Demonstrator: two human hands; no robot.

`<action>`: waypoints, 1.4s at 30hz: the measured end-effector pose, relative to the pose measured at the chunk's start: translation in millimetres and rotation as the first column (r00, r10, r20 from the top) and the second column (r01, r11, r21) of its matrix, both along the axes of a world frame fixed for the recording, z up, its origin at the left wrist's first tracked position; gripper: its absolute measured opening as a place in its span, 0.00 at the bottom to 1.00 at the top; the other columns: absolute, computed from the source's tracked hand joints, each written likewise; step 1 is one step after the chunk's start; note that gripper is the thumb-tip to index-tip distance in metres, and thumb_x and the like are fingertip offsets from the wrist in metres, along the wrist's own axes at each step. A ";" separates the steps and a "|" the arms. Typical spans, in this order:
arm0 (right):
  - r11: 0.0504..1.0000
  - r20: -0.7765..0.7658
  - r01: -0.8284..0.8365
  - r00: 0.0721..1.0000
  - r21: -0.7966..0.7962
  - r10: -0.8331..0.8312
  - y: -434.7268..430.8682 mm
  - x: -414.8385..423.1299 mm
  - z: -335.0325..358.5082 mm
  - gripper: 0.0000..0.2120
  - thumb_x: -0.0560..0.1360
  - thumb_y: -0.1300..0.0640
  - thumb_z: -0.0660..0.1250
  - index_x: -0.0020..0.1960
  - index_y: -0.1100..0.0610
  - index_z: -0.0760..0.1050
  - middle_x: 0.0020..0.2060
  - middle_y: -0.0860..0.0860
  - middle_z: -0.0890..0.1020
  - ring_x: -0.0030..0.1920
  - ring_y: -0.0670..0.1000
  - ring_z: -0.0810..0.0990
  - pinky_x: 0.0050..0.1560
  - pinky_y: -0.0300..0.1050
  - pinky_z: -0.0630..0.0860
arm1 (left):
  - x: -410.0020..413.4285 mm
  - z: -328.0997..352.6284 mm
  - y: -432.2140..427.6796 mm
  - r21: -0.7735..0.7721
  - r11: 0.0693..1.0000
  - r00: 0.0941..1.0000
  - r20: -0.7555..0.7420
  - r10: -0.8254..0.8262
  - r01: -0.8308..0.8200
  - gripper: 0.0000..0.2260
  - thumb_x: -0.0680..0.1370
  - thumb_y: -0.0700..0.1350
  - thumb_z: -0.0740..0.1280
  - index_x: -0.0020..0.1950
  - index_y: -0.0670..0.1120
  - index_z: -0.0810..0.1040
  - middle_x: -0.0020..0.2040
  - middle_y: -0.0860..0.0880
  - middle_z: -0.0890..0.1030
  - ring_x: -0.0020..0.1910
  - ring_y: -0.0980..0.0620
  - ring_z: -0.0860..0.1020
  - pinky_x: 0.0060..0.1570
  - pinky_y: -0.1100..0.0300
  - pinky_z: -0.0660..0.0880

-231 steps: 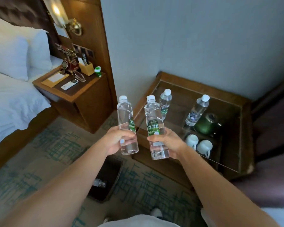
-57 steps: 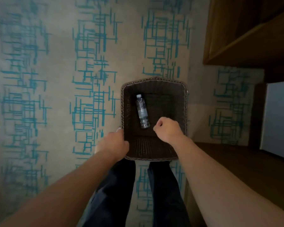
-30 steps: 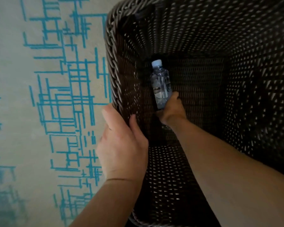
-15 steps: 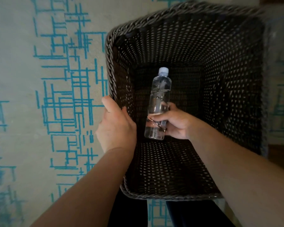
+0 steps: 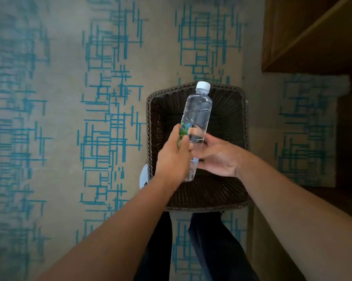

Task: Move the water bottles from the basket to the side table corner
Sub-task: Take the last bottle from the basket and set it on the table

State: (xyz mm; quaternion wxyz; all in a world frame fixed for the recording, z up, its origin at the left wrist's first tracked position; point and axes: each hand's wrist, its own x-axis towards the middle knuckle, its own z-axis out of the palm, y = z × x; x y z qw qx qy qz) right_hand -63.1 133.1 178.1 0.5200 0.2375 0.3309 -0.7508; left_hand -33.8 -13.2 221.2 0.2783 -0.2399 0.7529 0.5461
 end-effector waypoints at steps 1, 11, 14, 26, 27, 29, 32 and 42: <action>1.000 -0.012 0.005 1.000 -0.002 -0.005 2.8 -0.8 21.7 0.36 0.73 0.77 0.64 0.76 0.53 0.68 0.58 0.60 0.81 0.63 0.60 0.78 0.68 0.59 0.72 | -1.3 23.0 -2.7 0.076 0.997 1.000 0.005 0.011 -0.011 0.16 0.83 0.49 0.58 0.69 0.63 0.73 0.59 0.52 0.84 0.58 0.52 0.82 0.63 0.48 0.75; 0.988 -0.257 0.093 0.965 0.123 -0.058 29.1 -0.6 282.7 0.32 0.70 0.82 0.61 0.71 0.65 0.69 0.66 0.68 0.77 0.62 0.63 0.79 0.59 0.58 0.80 | 0.3 271.5 3.9 0.222 0.974 0.995 -0.093 -0.022 0.042 0.20 0.76 0.40 0.73 0.67 0.49 0.77 0.56 0.48 0.83 0.36 0.59 0.83 0.35 0.65 0.76; 0.973 -0.305 0.202 0.939 0.113 -0.159 30.2 24.7 347.2 0.32 0.73 0.79 0.60 0.73 0.60 0.70 0.65 0.66 0.79 0.62 0.63 0.80 0.60 0.61 0.78 | 12.9 333.0 13.6 0.210 0.976 0.988 -0.154 -0.030 0.063 0.14 0.76 0.40 0.73 0.49 0.61 0.79 0.43 0.56 0.85 0.38 0.58 0.83 0.37 0.64 0.78; 0.654 -0.524 0.713 0.669 0.253 -0.527 -2.6 128.9 508.2 0.22 0.77 0.56 0.72 0.69 0.59 0.74 0.60 0.59 0.83 0.57 0.61 0.85 0.53 0.60 0.83 | 64.9 474.2 -8.8 0.151 0.836 0.819 -0.350 -0.454 0.527 0.31 0.68 0.33 0.78 0.66 0.53 0.73 0.51 0.52 0.80 0.50 0.52 0.81 0.47 0.59 0.79; 0.638 -0.550 0.728 0.649 0.250 -0.526 -4.8 139.5 516.9 0.21 0.76 0.58 0.72 0.68 0.59 0.75 0.57 0.58 0.84 0.55 0.60 0.86 0.51 0.58 0.83 | 68.1 476.5 -14.5 0.156 0.808 0.792 -0.368 -0.487 0.569 0.33 0.67 0.33 0.78 0.66 0.54 0.72 0.53 0.51 0.81 0.53 0.51 0.82 0.50 0.57 0.80; 0.598 -0.588 0.758 0.616 0.259 -0.525 -9.0 162.4 533.5 0.17 0.76 0.59 0.72 0.65 0.57 0.77 0.54 0.56 0.85 0.53 0.57 0.86 0.50 0.56 0.84 | 76.3 484.6 -20.5 0.133 0.734 0.712 -0.403 -0.574 0.667 0.36 0.67 0.36 0.80 0.70 0.53 0.70 0.58 0.50 0.80 0.58 0.50 0.80 0.56 0.54 0.79; 0.513 -0.623 0.801 0.578 0.308 -0.528 -10.0 194.9 553.1 0.15 0.75 0.59 0.73 0.61 0.53 0.77 0.56 0.54 0.85 0.55 0.56 0.86 0.56 0.55 0.83 | 93.1 495.8 -18.4 0.084 0.642 0.624 -0.359 -0.694 0.762 0.39 0.66 0.40 0.81 0.72 0.51 0.67 0.60 0.48 0.80 0.59 0.50 0.79 0.61 0.50 0.77; 0.271 -0.672 0.859 0.509 0.434 -0.538 26.7 298.3 591.2 0.20 0.73 0.59 0.74 0.64 0.56 0.77 0.57 0.55 0.84 0.57 0.55 0.84 0.52 0.50 0.81 | 161.3 518.3 47.0 -0.046 0.386 0.352 -0.323 -0.879 0.921 0.29 0.64 0.44 0.82 0.62 0.50 0.75 0.58 0.50 0.82 0.57 0.50 0.81 0.63 0.45 0.76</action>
